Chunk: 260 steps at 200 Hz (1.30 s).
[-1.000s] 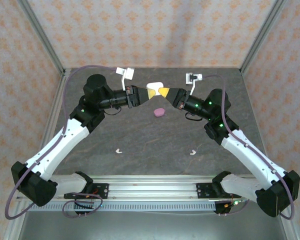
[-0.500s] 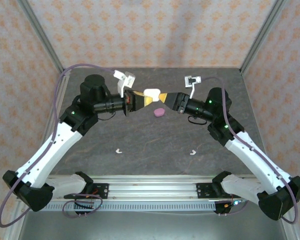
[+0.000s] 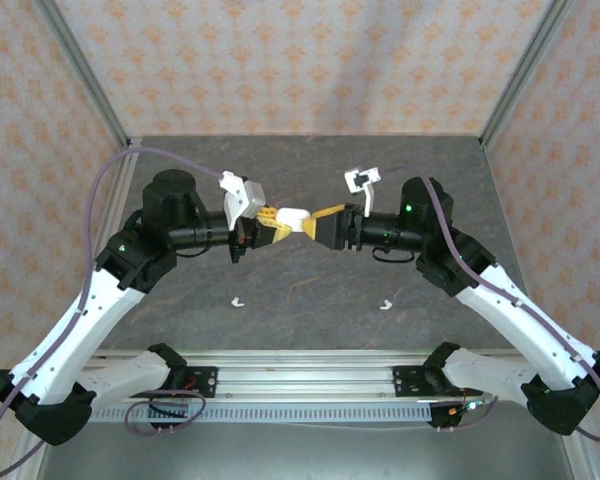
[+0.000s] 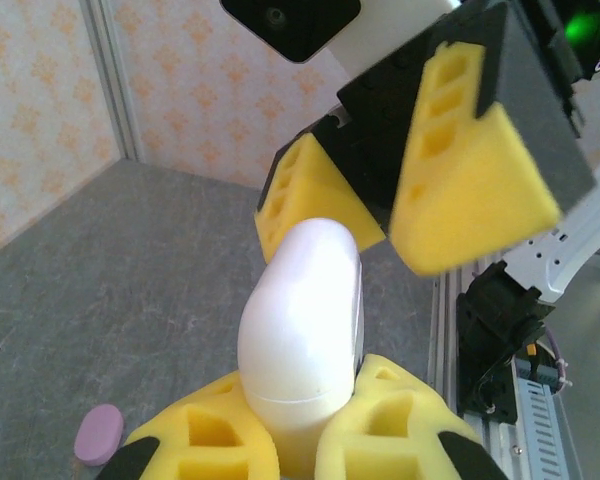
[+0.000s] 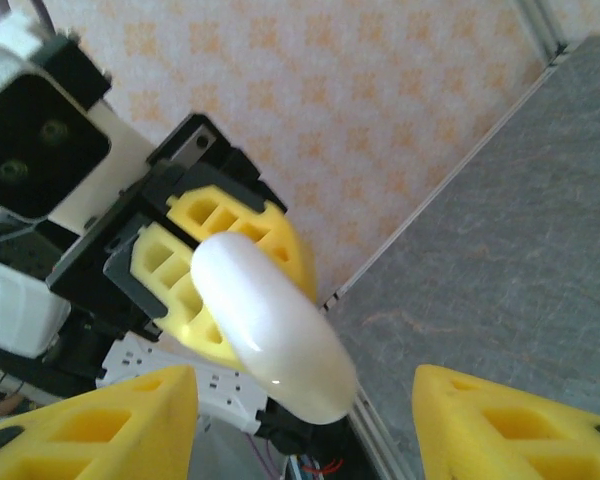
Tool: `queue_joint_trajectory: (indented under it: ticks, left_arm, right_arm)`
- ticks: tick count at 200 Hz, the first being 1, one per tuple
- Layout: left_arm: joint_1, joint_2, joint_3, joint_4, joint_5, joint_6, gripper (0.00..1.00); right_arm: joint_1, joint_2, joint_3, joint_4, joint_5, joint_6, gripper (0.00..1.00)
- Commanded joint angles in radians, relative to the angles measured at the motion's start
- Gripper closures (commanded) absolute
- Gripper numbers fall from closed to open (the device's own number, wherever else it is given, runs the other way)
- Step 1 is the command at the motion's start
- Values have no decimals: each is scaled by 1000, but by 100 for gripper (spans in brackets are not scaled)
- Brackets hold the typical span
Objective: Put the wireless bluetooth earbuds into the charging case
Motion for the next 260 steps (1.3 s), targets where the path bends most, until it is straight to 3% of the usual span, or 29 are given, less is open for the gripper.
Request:
queue_joint_trajectory:
  ticks: [1, 61, 112, 178, 223, 260]
  left_arm:
    - [-5, 4, -8, 7, 50, 27, 100]
    - [-6, -10, -15, -30, 68, 54, 100]
    - [-6, -30, -42, -34, 62, 59, 100]
    - [26, -34, -54, -77, -29, 42, 100]
    - [53, -99, -86, -109, -124, 33, 100]
    - [55, -178, -95, -159, -222, 29, 100]
  right_arm:
    - [28, 22, 42, -23, 13, -49, 42]
    - [11, 54, 100, -97, 146, -86, 43]
    - [-49, 89, 121, -99, 127, -31, 45]
    - [-66, 60, 117, -84, 118, 21, 46]
    - [-131, 74, 89, -209, 319, 114, 52]
    - [-117, 206, 53, -188, 306, 165, 58]
